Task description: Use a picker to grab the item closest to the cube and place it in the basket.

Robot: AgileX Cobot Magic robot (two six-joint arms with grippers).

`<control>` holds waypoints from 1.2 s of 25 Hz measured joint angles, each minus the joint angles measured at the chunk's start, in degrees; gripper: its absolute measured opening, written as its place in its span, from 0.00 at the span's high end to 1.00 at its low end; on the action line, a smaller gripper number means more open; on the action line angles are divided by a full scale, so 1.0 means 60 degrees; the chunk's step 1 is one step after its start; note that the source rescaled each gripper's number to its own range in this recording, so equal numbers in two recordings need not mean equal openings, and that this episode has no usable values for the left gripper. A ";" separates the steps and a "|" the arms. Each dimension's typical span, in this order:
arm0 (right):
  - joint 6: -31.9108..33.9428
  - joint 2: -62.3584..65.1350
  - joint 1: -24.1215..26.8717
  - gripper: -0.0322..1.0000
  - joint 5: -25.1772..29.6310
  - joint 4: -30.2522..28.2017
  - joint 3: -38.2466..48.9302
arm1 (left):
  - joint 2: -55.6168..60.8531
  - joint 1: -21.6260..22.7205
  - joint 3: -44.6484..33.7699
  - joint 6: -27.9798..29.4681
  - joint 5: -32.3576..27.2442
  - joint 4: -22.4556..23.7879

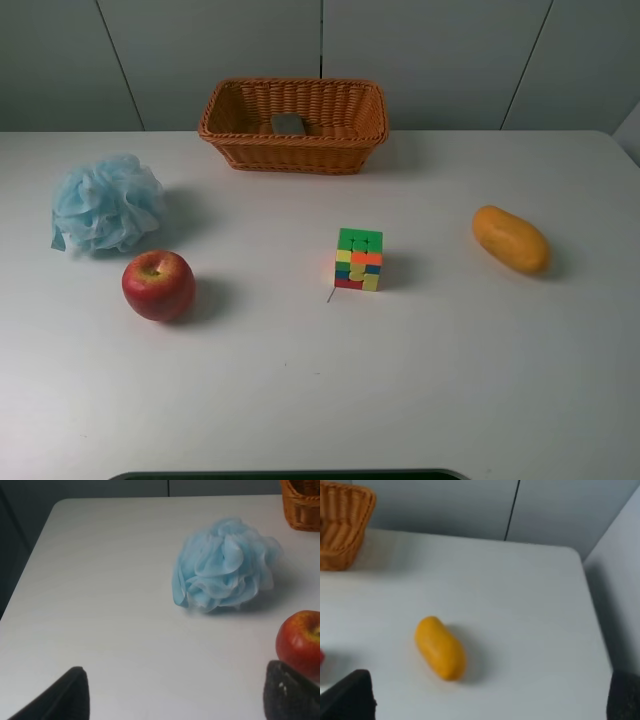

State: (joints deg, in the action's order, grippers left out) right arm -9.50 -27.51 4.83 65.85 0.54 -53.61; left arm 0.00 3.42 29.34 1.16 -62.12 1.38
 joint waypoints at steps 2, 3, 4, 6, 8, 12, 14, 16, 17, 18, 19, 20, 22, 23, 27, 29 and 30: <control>0.0065 0.0909 0.0000 0.00 -0.0076 0.0089 0.1068 | 0.0000 0.0000 0.0000 0.0000 0.0000 0.0000; 0.0102 0.1275 0.0000 0.00 -0.0093 0.0089 0.1608 | 0.0000 0.0000 0.0000 0.0000 0.0000 0.0000; 0.0166 0.1711 0.0000 0.00 -0.0144 0.0089 0.2107 | 0.0000 0.0000 0.0000 0.0000 0.0000 0.0000; 0.0339 0.2564 0.0000 0.00 -0.0163 0.0108 0.2895 | 0.0000 0.0000 0.0000 0.0000 0.0000 0.0000; 0.0477 0.3304 0.0000 0.00 -0.0185 0.0243 0.3567 | 0.0000 0.0000 0.0000 0.0000 0.0000 0.0000; 0.0787 0.4467 0.0000 0.00 -0.0383 0.0328 0.4019 | 0.0000 0.0000 0.0000 0.0000 0.0000 0.0000; 0.0862 0.4549 0.0000 0.00 -0.0429 0.0328 0.4019 | 0.0000 0.0000 0.0000 -0.0019 0.0000 0.0000; 0.0905 0.4585 0.0000 0.00 -0.0471 0.0328 0.4040 | 0.0000 0.0000 0.0000 -0.0038 0.0000 0.0000; 0.0905 0.4592 0.0000 0.00 -0.0491 0.0328 0.4040 | 0.0000 0.0000 0.0000 -0.0038 0.0000 0.0000; 0.0929 0.4591 0.0000 0.00 -0.0497 0.0328 0.4040 | 0.0000 0.0000 0.0000 -0.0038 0.0000 0.0000; 0.0928 0.4591 0.0000 0.00 -0.0497 0.0328 0.4040 | 0.0000 0.0000 0.0000 -0.0038 0.0000 0.0000; 0.0928 0.4591 0.0000 0.00 -0.0497 0.0328 0.4040 | 0.0000 0.0000 0.0000 -0.0038 0.0000 0.0000; 0.0928 0.4591 0.0000 0.00 -0.0497 0.0328 0.4040 | 0.0000 0.0000 0.0000 -0.0038 0.0000 0.0000; 0.0928 0.4591 0.0000 0.00 -0.0497 0.0328 0.4040 | 0.0000 0.0000 0.0000 -0.0038 0.0000 0.0000; 0.0928 0.4591 0.0000 0.00 -0.0497 0.0328 0.4040 | 0.0000 0.0000 0.0000 -0.0038 0.0000 0.0000; 0.0928 0.4591 0.0000 0.00 -0.0497 0.0328 0.4040 | 0.0000 0.0000 0.0000 -0.0038 0.0000 0.0000; 0.0947 0.4591 0.0000 0.00 -0.0497 0.0328 0.4040 | 0.0000 0.0000 0.0000 -0.0038 0.0000 0.0000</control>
State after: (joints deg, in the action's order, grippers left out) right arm -3.82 0.04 4.83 62.86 2.51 -29.37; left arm 0.00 3.42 29.34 0.94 -62.12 1.38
